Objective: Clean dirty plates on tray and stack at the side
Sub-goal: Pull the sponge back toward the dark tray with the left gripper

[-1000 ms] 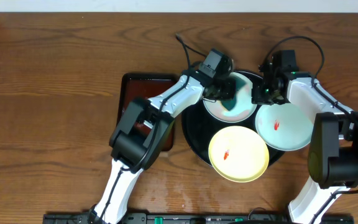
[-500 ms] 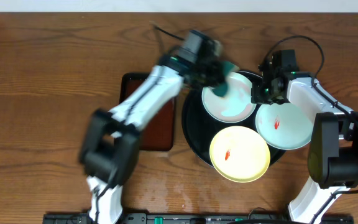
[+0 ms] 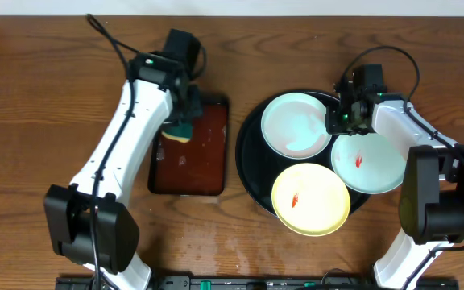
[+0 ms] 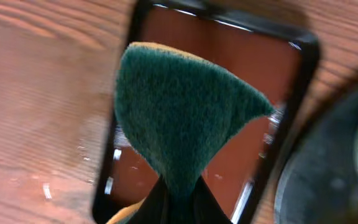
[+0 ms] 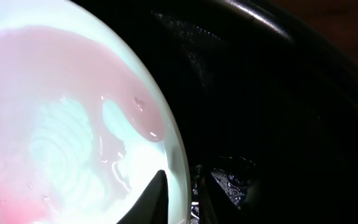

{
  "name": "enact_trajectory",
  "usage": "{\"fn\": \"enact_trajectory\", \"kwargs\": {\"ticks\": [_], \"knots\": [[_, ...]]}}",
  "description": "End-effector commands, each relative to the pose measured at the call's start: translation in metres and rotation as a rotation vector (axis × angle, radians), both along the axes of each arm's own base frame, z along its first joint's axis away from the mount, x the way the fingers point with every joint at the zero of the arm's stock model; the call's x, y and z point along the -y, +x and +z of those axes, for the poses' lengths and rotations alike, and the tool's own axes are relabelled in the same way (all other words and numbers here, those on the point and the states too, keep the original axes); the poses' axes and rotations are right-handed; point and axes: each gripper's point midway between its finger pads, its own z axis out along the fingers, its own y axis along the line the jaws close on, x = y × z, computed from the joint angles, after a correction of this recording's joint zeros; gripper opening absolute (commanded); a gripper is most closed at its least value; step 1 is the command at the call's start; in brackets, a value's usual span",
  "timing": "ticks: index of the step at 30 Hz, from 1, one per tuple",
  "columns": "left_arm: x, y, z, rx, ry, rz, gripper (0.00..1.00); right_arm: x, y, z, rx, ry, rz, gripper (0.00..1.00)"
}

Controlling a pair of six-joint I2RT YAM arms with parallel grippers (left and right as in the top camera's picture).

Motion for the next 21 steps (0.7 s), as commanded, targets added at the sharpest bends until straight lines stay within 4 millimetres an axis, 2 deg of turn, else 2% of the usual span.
{"fn": "enact_trajectory", "kwargs": {"ticks": [1,10,13,15,18,21], "knots": [[-0.020,-0.001,-0.006,-0.006,0.075,0.004,0.07,-0.004,-0.002,0.000,-0.006,0.012,-0.006,0.11],[-0.020,0.001,-0.008,0.003,0.073,0.003,0.07,-0.004,-0.004,-0.012,0.013,0.027,-0.044,0.08],[-0.020,0.002,-0.008,0.006,0.075,-0.009,0.08,-0.004,-0.002,-0.011,0.020,0.031,-0.053,0.02],[-0.019,0.003,-0.007,0.011,0.076,-0.019,0.07,-0.004,0.000,-0.010,0.024,0.032,-0.053,0.01],[-0.019,0.005,-0.007,0.015,0.077,-0.027,0.08,-0.008,0.006,-0.001,0.042,0.054,-0.045,0.01],[-0.019,0.005,-0.007,0.013,0.083,-0.051,0.07,-0.015,0.011,0.017,0.059,0.108,-0.031,0.01]]}}
